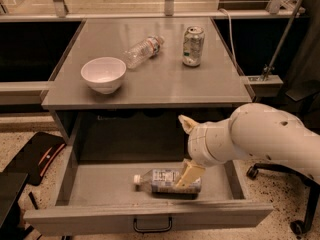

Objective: Pick blue plastic bottle from top drawer and place on counter

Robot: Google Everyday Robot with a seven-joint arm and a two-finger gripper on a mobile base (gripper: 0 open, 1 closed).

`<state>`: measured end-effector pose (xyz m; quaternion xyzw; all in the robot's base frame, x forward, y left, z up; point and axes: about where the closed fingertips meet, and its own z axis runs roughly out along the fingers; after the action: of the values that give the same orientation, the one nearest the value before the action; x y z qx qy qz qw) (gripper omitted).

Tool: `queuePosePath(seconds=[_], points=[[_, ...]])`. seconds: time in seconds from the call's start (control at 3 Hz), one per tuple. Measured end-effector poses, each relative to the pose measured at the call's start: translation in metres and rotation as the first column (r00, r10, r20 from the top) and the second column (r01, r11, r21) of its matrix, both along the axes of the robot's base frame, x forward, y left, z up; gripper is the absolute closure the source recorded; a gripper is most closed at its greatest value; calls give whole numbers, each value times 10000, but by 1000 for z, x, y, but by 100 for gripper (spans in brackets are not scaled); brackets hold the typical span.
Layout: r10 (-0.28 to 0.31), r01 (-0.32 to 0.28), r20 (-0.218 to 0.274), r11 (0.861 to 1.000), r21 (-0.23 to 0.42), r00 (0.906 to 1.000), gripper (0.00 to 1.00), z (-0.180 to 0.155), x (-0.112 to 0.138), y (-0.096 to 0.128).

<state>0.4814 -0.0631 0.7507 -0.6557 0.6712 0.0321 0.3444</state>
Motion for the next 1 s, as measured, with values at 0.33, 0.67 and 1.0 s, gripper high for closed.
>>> queuePosePath(seconds=[0.33, 0.67, 1.0], points=[[342, -325, -558, 9990, 303, 9979, 0, -16, -7, 5], [984, -863, -1356, 9920, 919, 9859, 0, -37, -23, 17], [1060, -926, -1420, 9909, 980, 9842, 0, -39, -21, 18]])
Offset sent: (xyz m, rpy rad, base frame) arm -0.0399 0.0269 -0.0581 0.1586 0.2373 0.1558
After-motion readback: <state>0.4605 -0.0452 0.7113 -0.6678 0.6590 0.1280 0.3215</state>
